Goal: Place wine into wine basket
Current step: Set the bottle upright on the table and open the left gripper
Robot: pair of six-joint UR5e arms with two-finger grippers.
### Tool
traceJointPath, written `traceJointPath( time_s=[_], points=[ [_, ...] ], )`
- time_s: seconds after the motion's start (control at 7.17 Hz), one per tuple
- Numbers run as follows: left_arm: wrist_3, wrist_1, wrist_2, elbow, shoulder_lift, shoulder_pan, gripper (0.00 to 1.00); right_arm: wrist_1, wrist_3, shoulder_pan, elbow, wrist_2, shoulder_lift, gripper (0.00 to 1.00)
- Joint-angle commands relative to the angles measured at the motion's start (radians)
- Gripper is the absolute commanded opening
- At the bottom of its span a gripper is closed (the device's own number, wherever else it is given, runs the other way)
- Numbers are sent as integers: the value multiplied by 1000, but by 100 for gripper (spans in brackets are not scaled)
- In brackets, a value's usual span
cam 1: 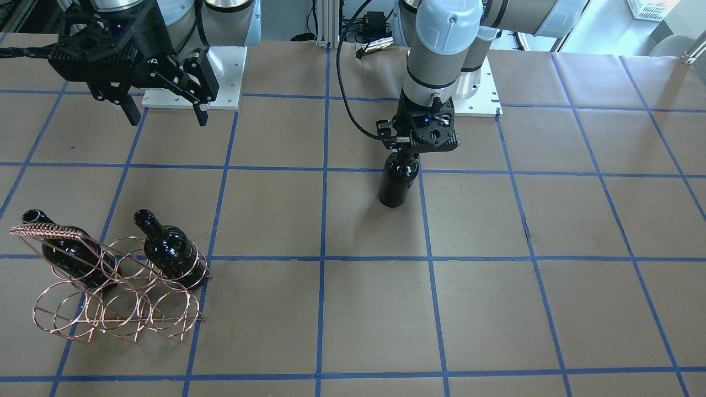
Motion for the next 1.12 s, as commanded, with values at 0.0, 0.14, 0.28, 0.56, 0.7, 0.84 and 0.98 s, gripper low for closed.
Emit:
traceJointPath(
  time_s=[0.0, 0.14, 0.28, 0.56, 0.7, 0.84, 0.98],
  points=[
    [0, 0, 1, 1, -2, -4, 0, 0, 0, 0, -4, 0, 2, 100],
    [2, -5, 1, 2, -2, -4, 0, 0, 0, 0, -4, -1, 2, 100],
    [2, -56, 1, 7, 0, -4, 36, 3, 3, 5, -4, -6, -3, 100],
    [12, -95, 0, 18, 1, -2, 91, 2, 2, 5, -4, -18, 0, 100],
    [12, -97, -5, 39, 1, 1, 100, 2, 2, 5, -4, -17, 0, 100],
    [12, -111, -3, 71, 1, 10, 100, 2, 2, 5, -6, -18, -1, 100],
    [6, -191, -2, 124, 3, 13, 100, 2, 3, 6, -6, -17, -1, 100]
  ],
)
